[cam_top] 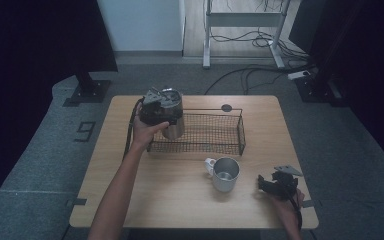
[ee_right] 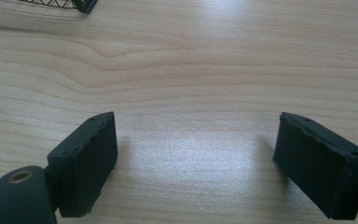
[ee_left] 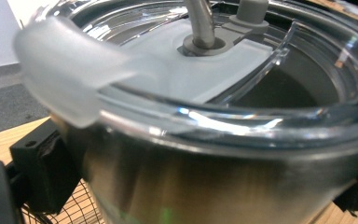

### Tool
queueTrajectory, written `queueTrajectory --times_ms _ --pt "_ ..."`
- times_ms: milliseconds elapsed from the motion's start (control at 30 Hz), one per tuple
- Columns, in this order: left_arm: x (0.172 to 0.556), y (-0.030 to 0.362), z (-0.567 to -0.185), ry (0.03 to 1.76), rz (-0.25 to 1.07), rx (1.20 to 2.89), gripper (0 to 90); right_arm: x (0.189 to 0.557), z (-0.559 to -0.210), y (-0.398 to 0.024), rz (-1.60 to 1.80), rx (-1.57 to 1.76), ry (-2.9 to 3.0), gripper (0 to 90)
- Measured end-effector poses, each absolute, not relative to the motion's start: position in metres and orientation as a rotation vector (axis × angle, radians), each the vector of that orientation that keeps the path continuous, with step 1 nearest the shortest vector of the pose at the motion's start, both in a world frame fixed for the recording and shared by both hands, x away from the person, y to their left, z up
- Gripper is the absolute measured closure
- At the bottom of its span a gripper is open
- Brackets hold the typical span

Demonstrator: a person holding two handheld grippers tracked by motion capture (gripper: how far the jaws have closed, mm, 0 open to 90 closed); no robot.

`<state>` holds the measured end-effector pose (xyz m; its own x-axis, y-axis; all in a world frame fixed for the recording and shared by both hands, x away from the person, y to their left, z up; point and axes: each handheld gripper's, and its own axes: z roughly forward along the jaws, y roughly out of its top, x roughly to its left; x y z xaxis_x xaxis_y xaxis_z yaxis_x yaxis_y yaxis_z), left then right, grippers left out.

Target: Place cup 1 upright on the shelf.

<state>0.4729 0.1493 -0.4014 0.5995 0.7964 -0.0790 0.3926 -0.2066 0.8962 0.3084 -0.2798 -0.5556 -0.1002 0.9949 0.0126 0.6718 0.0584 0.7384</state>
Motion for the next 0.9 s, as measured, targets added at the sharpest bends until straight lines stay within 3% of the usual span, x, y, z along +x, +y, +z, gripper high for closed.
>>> queueTrajectory --times_ms 900 --pt "0.486 0.146 -0.435 1.026 0.488 1.863 3.9 0.308 -0.556 -0.28 0.817 1.666 1.823 12.9"
